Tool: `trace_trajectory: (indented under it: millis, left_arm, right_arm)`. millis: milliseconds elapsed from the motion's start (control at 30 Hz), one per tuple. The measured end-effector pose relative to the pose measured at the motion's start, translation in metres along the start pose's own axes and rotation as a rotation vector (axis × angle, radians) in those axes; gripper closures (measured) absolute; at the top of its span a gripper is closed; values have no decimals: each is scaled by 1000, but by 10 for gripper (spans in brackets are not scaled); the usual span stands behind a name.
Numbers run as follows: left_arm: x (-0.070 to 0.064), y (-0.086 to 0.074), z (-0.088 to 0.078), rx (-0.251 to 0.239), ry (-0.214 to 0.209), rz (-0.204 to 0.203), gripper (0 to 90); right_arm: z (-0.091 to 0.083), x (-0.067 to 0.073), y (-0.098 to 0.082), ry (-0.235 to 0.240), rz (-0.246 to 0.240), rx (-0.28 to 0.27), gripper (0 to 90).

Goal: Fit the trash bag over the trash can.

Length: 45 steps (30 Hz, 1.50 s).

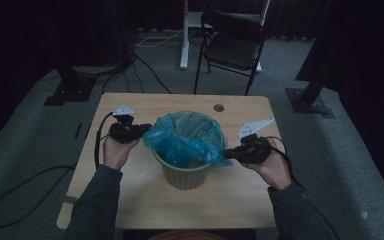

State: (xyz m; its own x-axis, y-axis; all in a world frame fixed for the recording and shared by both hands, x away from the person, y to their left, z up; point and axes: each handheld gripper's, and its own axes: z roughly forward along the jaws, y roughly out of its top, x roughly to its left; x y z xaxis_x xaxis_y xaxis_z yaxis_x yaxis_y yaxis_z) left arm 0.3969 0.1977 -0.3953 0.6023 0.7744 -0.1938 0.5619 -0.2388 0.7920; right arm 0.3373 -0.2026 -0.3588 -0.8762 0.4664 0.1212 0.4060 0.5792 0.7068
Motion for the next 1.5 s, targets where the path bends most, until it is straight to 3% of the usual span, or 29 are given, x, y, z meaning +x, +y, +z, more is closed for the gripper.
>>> trace_trajectory:
  millis: [133,267,400,600,800,867,1100,1267,1500]
  left_arm:
    - [-4,-6,-3,11,-18,12,858]
    - [-10,-13,-5,15,-49,24,858]
    - [-14,-17,-7,6,-77,27,859]
    - [-12,-16,-3,-5,-75,6,868]
    - [-7,-11,8,-23,-72,-27,837]
    - [-5,-12,7,-24,-59,-27,802]
    - [7,-16,-20,-81,-16,-58,756]
    - [13,-11,-43,-156,-18,-82,743]
    - [0,2,-54,-210,-52,-34,686]
  right_arm:
    - [10,3,-7,33,-5,46,900]
    - [23,4,-7,43,0,37,900]
    - [27,3,-6,26,5,18,900]
    - [28,-3,-4,-29,14,4,900]
    - [31,-25,-1,-78,60,-26,899]
    - [30,-29,-1,-85,70,-37,852]
    - [8,-30,-6,-122,77,-70,735]
    - [-13,-25,-3,-132,79,-137,695]
    - [-14,-10,14,-114,27,-181,648]
